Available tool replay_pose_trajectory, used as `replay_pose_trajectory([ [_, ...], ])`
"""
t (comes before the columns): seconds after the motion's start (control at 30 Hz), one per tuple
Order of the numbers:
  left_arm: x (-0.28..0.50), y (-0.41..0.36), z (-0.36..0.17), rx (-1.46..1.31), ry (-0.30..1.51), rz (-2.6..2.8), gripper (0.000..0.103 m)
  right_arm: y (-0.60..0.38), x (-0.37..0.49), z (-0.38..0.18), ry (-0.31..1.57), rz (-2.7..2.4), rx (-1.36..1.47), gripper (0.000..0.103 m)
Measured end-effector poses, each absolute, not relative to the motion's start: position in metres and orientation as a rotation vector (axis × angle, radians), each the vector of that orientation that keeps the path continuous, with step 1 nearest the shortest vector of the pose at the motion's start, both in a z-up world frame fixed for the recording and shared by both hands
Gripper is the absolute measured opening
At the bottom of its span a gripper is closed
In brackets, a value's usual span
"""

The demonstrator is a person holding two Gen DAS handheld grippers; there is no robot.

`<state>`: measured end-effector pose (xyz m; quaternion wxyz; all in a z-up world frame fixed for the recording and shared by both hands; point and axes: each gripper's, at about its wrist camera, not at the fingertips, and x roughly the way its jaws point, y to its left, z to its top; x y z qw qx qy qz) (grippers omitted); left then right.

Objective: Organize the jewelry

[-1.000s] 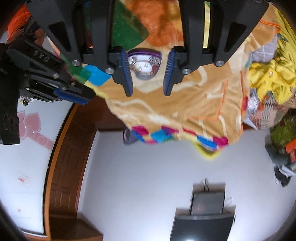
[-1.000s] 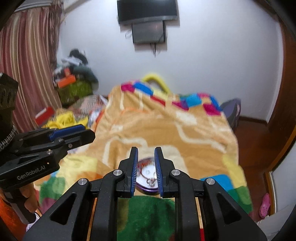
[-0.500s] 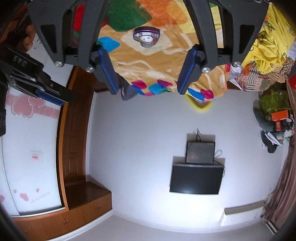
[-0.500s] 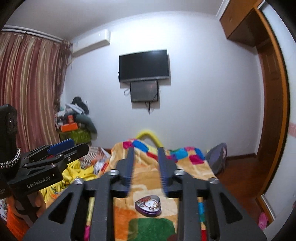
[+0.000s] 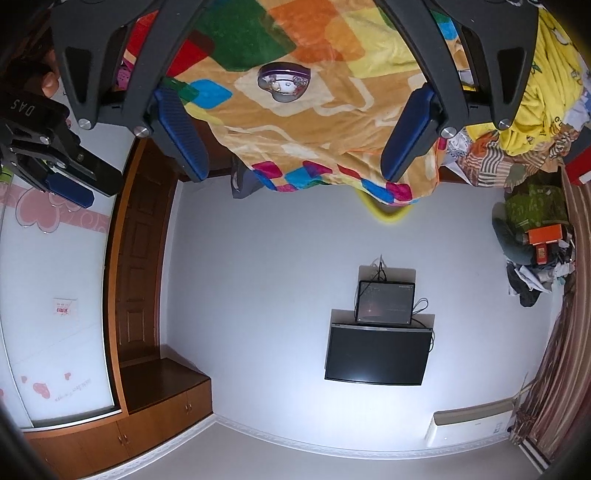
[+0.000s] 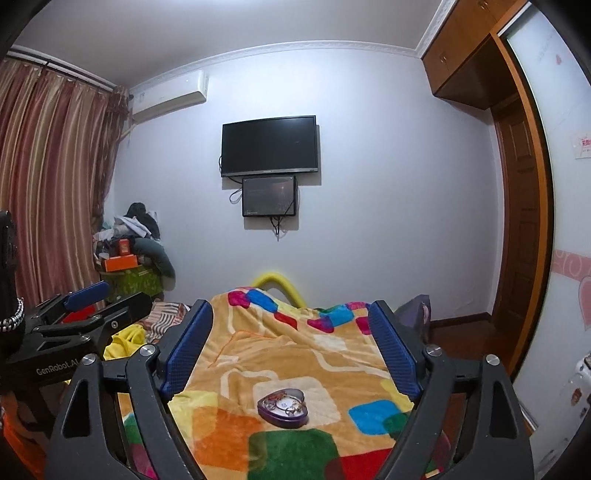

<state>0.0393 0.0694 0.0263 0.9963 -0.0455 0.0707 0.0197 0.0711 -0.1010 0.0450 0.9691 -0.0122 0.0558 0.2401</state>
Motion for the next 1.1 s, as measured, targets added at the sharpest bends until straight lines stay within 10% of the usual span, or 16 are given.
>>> replay_pose_trajectory([
  [1.1, 0.043, 0.062, 0.022, -0.093, 0.176, 0.024, 0.095, -0.12, 0.065, 0.036, 0.181, 0.489, -0.014, 0.084],
])
